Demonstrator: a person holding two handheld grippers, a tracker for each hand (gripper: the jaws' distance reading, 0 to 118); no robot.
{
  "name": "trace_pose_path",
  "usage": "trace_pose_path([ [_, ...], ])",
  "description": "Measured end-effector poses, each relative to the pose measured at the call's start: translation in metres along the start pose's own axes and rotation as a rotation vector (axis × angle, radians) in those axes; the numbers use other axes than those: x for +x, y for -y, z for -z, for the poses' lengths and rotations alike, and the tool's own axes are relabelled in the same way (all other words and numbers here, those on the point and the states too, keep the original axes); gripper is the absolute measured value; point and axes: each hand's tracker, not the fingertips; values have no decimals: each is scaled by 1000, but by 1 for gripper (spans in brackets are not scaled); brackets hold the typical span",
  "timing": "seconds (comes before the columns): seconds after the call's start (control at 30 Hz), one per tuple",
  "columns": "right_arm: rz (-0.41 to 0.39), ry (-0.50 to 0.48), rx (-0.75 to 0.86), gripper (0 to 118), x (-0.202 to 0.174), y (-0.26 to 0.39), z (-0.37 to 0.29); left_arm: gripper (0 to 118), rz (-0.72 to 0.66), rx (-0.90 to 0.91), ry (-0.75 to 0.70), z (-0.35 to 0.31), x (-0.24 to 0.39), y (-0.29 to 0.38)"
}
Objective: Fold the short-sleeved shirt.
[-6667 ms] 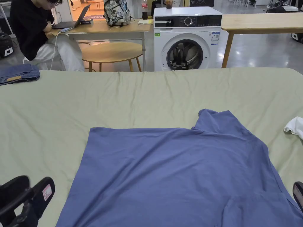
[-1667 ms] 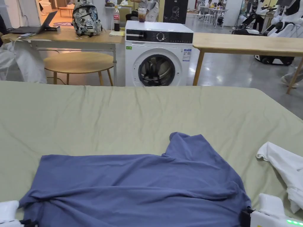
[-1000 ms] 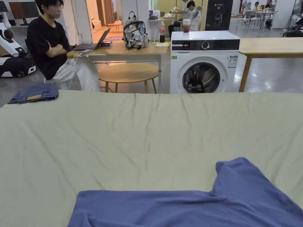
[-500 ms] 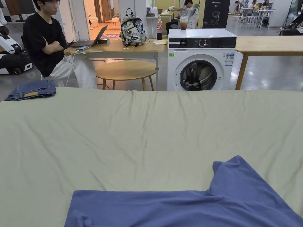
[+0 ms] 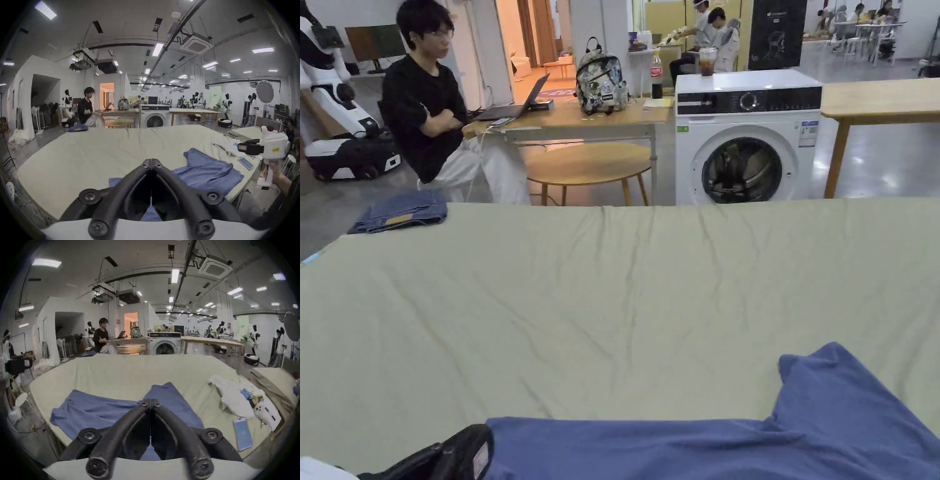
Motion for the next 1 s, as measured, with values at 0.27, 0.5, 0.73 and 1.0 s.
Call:
trace_pose_path([
  [0.27,45,0,-38,0,23,16,16,23,-78,-267,-92,103,-62,1],
  [0.5,104,55,-140,0,60,36,28,50,-294,-566,-125,250,-159,64],
  [0.73,136,117,-190,0,88,45,31,43,-271,-698,-176,295,-165,104],
  [1.0,78,109,-353,58,122,2,112,0,-112,-804,-183,311,-138,98],
])
